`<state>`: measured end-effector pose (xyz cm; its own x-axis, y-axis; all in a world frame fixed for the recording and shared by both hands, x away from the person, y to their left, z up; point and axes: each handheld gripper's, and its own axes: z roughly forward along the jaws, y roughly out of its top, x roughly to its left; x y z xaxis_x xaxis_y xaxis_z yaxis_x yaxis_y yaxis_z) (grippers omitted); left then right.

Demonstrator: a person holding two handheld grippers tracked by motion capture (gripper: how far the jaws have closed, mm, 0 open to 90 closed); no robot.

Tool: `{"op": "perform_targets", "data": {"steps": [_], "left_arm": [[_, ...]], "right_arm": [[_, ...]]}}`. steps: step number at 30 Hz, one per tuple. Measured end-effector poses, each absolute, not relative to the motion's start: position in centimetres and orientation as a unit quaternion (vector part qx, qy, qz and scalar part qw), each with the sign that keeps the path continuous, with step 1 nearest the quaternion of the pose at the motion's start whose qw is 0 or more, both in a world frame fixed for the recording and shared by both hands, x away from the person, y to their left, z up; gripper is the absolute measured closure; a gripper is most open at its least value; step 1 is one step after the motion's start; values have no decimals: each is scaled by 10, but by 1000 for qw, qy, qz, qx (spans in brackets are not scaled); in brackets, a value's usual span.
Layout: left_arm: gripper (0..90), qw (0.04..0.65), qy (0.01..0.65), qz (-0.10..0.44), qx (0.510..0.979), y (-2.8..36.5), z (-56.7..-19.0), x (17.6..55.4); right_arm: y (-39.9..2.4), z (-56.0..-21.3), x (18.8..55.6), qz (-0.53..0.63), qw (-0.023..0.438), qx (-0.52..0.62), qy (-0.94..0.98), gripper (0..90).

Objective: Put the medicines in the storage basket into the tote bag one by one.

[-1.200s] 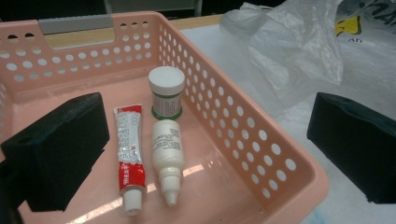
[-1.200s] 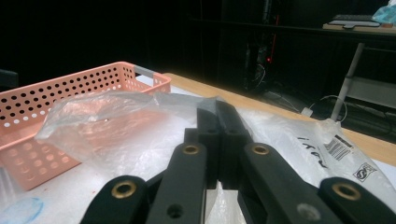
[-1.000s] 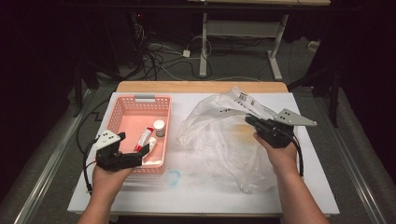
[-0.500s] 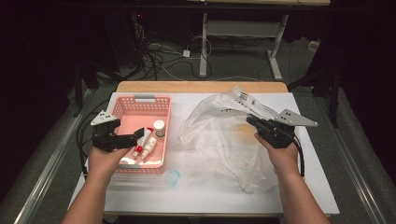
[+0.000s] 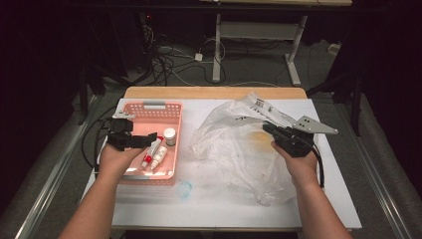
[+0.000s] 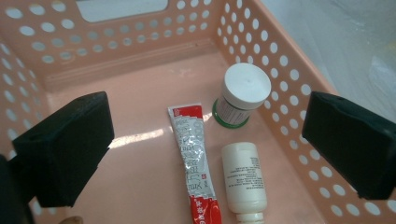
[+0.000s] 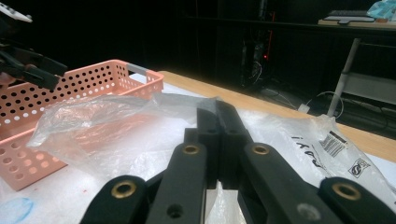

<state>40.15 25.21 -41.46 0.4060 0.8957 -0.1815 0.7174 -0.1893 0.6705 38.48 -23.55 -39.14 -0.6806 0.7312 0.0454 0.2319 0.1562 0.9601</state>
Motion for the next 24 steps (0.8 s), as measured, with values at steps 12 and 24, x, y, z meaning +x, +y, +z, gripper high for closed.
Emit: {"op": "perform_targets", "data": {"steps": [12,24], "left_arm": [[94,289,547,75,782,247,-435,422],[244,236,562,44,792,250,-449,432]], "right_arm": [[-234,-392,385,557,220,331,729,900],[-234,-394,385,555,218,332,731,900]]}}
